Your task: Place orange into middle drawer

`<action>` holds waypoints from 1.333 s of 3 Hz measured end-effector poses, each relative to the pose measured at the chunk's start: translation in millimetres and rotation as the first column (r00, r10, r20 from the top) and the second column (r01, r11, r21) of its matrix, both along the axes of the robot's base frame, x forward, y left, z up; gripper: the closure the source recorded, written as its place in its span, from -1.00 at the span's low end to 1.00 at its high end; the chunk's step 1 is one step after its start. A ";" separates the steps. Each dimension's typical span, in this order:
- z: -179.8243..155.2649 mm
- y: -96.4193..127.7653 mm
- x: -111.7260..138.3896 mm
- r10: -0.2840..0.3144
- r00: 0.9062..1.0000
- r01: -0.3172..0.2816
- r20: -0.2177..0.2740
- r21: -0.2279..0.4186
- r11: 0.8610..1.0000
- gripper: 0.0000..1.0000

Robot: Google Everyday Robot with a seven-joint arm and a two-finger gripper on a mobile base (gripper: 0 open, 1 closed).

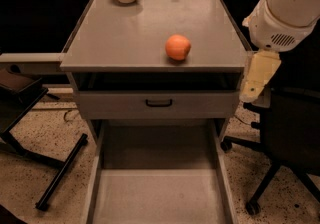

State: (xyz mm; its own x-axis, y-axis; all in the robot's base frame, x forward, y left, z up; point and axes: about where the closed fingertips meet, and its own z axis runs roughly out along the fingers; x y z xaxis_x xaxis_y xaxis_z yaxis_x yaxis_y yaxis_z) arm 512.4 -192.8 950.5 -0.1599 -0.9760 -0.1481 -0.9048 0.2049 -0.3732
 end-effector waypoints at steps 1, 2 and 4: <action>4.8 22.6 32.9 0.038 0.997 -0.038 0.064 -0.012 0.999 -1.00; 4.7 56.9 72.1 0.100 0.990 -0.099 0.100 -0.013 0.995 -1.00; -17.3 122.0 148.4 0.190 0.978 -0.190 0.080 -0.007 0.982 -1.00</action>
Offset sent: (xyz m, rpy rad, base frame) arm 0.1228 0.1013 0.0042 -0.0017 -0.1439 0.1781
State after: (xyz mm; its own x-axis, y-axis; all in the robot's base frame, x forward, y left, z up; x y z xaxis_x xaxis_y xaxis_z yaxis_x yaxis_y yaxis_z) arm 660.7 -70.8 933.3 0.0411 -0.9873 -0.1533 -0.8945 0.0320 -0.4459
